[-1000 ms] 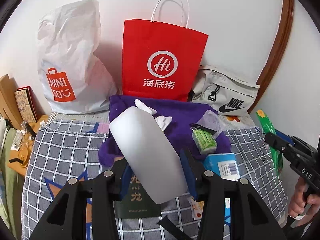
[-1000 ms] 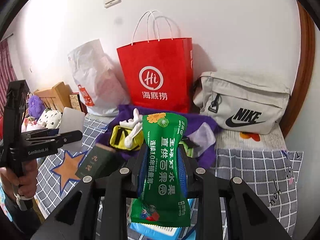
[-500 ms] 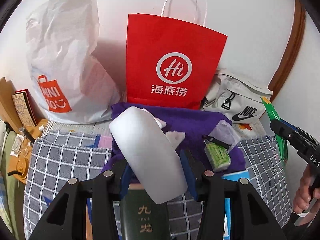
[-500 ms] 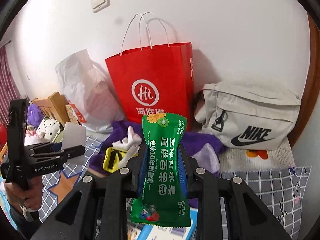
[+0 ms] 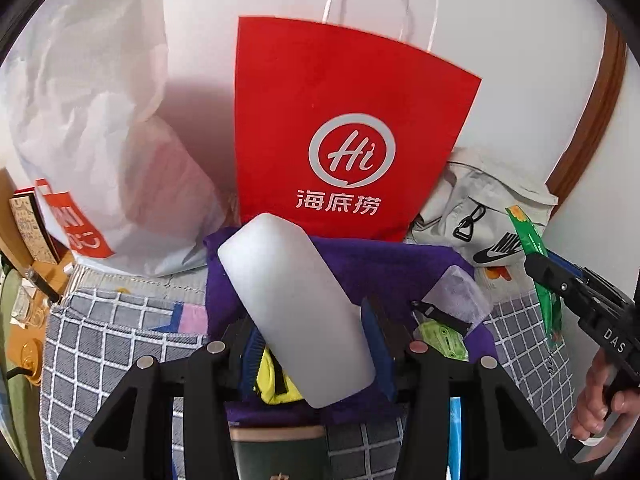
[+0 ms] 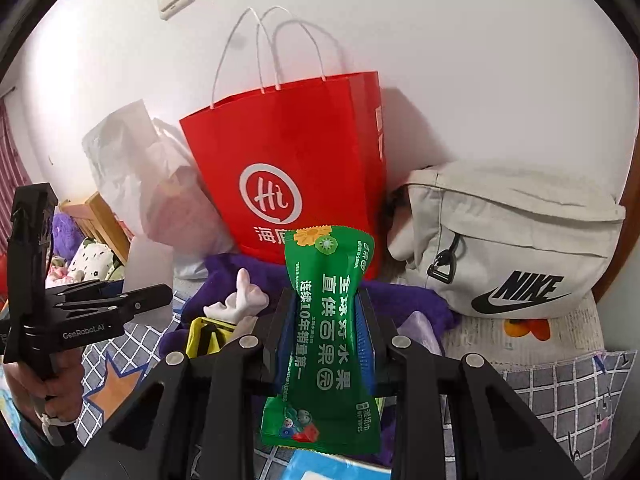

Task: Organize soft objects
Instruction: 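Lower the sponge and green pouch onto the towel and open both tools, then move the right tool back over the bed toward the orange-print snack packet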

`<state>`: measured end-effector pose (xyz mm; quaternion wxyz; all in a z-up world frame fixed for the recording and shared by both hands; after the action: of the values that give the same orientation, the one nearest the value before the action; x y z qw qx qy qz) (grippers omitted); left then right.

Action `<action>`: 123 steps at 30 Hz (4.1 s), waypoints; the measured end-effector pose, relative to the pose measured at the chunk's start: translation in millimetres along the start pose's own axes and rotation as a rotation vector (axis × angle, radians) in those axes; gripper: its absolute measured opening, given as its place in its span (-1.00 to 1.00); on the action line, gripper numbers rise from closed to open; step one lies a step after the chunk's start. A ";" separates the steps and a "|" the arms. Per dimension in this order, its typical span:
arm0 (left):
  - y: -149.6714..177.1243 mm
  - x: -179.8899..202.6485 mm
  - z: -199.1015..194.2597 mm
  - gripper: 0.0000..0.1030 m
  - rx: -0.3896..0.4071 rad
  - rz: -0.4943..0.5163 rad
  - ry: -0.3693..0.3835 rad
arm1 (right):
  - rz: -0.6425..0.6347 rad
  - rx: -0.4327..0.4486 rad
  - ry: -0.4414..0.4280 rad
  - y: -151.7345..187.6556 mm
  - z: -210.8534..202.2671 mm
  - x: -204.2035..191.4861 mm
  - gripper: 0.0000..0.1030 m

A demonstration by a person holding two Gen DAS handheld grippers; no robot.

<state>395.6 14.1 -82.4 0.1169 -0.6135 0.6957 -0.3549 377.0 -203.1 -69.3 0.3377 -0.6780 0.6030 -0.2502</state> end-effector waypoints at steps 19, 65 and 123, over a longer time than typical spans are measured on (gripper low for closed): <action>5.2 -16.9 53.5 -0.11 -0.061 -0.036 0.042 | 0.021 -0.152 0.058 22.3 69.0 36.1 -0.45; 11.1 -9.2 59.9 0.31 -0.134 -0.050 0.061 | -0.030 -0.211 0.054 30.4 86.8 7.4 0.11; 207.5 -32.3 -84.8 0.31 -0.094 -0.125 0.069 | 0.269 -0.203 0.071 242.9 -34.7 -89.1 -0.93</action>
<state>192.0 73.1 -162.3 0.0415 -0.6477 0.6756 -0.3496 180.4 -131.4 -225.3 0.2764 -0.6127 0.7220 -0.1640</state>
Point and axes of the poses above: each gripper's, at about its wrist camera, not at the fingertips, and z roughly the way its jaws point, x to its right, y to its underside, the point moved 4 cm from there along z, roughly the way its jaws point, and after that the axes turned 9 degrees about y, right-handed, at the moved point
